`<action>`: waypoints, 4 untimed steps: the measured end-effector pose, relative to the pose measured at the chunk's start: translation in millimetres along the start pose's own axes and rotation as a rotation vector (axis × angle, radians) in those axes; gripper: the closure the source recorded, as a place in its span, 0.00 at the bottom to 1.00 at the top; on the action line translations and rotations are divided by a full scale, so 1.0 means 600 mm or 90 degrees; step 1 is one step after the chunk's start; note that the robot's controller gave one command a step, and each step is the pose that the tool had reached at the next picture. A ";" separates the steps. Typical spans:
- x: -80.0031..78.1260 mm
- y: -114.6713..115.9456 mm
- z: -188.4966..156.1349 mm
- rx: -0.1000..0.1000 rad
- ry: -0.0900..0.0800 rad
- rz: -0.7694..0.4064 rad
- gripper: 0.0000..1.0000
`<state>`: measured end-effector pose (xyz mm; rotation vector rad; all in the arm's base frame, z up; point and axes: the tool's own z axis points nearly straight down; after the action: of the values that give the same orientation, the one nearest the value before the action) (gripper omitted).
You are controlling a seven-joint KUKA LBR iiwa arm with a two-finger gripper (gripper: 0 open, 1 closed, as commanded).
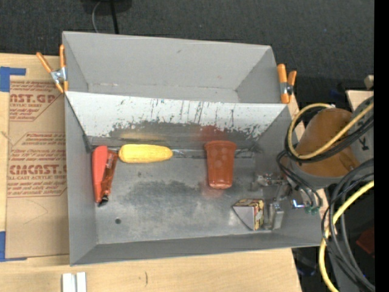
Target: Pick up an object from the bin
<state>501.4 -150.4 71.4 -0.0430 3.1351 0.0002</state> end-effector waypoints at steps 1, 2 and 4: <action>0.021 0.032 0.001 0.001 -0.001 -0.082 0.00; 0.022 0.046 -0.002 0.002 -0.008 -0.176 1.00; 0.032 0.043 -0.130 0.002 -0.009 -0.214 1.00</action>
Offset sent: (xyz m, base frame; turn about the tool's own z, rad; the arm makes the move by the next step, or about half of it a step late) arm -0.0180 0.0267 -0.0014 -0.2756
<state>480.8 -125.1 149.5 -0.5649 3.0704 -0.0068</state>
